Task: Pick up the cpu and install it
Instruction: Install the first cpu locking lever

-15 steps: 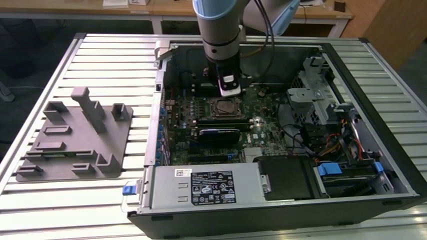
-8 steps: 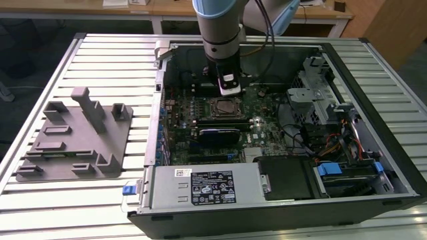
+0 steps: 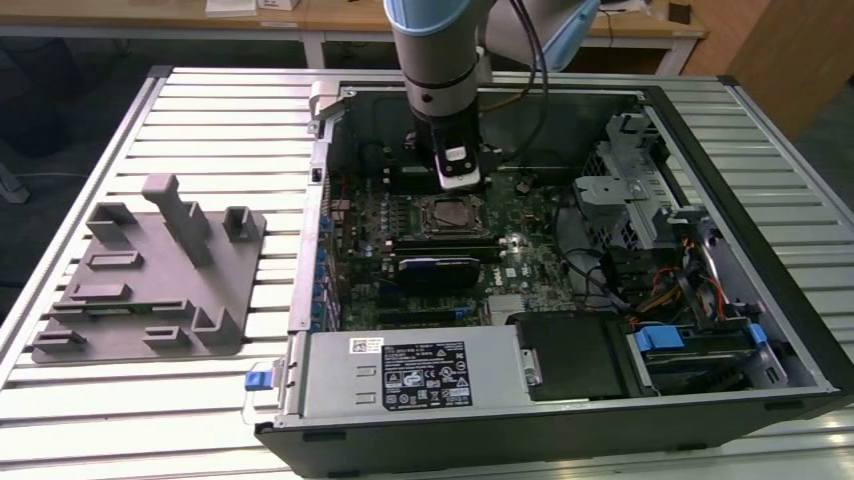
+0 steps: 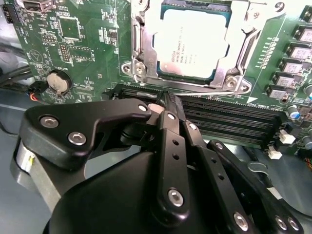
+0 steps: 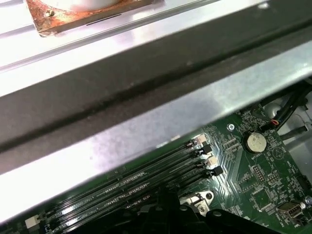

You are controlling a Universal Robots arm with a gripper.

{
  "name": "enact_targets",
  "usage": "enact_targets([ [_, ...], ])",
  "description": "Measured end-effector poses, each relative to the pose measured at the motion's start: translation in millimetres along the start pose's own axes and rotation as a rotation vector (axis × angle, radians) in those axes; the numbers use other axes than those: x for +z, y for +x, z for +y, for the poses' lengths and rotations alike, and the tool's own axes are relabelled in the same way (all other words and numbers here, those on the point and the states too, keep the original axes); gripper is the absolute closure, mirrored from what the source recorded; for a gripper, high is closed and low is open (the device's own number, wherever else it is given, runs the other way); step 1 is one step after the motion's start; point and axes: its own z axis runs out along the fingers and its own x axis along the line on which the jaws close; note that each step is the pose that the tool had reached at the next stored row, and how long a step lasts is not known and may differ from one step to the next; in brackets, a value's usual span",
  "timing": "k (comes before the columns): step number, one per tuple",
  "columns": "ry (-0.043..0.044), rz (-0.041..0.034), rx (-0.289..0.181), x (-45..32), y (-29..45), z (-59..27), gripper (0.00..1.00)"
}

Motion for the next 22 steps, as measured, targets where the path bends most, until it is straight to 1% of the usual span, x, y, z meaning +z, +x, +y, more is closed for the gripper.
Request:
enact_targets([
  [7,-0.0014,-0.0029,0.0,0.9,0.3,-0.3,0.89],
  [18,-0.0021,-0.0042,-0.001,1.6,-1.2,-3.8,0.89],
  [22,0.0003,-0.0053,-0.001,1.6,-1.3,-3.9,0.89],
])
